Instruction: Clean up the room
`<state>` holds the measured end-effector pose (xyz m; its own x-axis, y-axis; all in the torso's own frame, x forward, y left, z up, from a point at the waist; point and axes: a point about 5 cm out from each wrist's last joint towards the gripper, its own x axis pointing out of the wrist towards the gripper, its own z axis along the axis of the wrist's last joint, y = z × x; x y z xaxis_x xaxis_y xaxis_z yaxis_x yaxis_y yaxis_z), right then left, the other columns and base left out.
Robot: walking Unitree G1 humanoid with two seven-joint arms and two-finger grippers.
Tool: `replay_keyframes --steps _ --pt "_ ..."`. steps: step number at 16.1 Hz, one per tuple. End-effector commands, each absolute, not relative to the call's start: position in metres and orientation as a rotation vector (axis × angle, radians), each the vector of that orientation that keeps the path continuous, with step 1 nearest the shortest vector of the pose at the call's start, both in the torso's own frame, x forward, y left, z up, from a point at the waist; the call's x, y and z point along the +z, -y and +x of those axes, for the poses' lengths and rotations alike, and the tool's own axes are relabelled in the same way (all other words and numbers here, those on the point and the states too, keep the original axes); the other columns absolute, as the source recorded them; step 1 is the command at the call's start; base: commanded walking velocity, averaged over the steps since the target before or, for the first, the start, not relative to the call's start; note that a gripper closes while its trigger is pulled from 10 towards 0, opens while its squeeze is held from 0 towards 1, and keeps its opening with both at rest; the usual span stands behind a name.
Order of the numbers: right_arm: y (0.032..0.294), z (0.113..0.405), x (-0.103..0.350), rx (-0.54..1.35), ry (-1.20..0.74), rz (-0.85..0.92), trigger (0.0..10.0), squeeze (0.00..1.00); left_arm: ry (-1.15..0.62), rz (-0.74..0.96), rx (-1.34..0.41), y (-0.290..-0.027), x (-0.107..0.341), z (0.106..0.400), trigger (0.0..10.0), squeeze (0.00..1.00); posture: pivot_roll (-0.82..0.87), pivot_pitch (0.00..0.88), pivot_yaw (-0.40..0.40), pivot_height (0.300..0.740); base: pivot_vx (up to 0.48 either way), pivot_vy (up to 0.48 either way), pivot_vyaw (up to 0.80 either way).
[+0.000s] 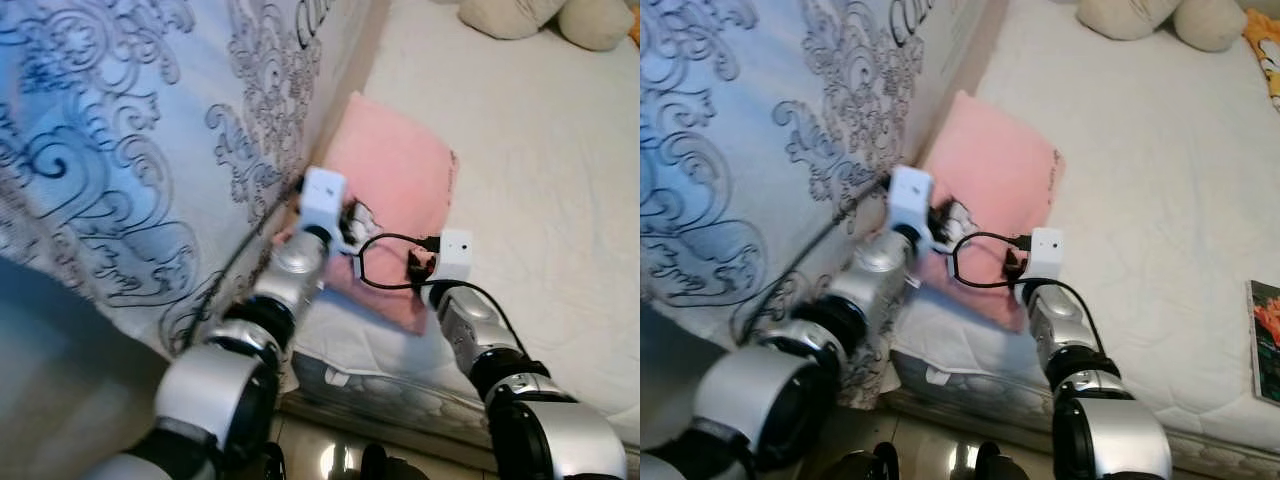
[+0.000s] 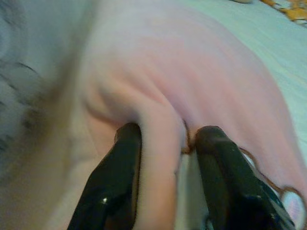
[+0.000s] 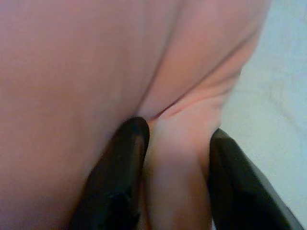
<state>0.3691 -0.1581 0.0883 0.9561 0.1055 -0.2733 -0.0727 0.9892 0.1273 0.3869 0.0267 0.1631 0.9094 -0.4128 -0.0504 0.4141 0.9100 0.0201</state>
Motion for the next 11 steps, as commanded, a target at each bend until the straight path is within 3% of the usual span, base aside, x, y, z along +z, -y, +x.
replay_keyframes --steps 1,3,5,8,11 --pt "0.153 0.368 0.087 0.119 -0.286 0.095 10.0 1.0 -0.035 0.072 -0.452 -0.025 0.162 0.385 10.0 1.0 0.06 0.232 -0.032 0.74 0.0 0.0 0.0" --pt "0.143 0.36 0.085 0.023 -0.226 0.15 10.0 1.0 0.104 0.132 -0.457 -0.037 0.186 0.391 10.0 1.0 0.08 0.175 -0.047 0.74 0.0 0.0 0.0" --pt "0.143 0.347 0.086 -0.012 -0.132 0.154 10.0 1.0 0.135 0.148 -0.47 -0.041 0.183 0.385 10.0 1.0 0.11 0.087 -0.046 0.74 0.0 0.0 0.0" --pt "0.15 0.326 0.086 -0.042 -0.025 0.139 10.0 1.0 0.052 0.136 -0.493 -0.045 0.15 0.372 10.0 1.0 0.12 0.0 -0.038 0.74 0.0 0.0 0.0" --pt "0.166 0.303 0.083 -0.089 -0.005 0.118 10.0 1.0 0.007 0.133 -0.523 -0.052 0.124 0.35 10.0 1.0 0.12 0.0 -0.019 0.74 0.0 0.0 0.0"
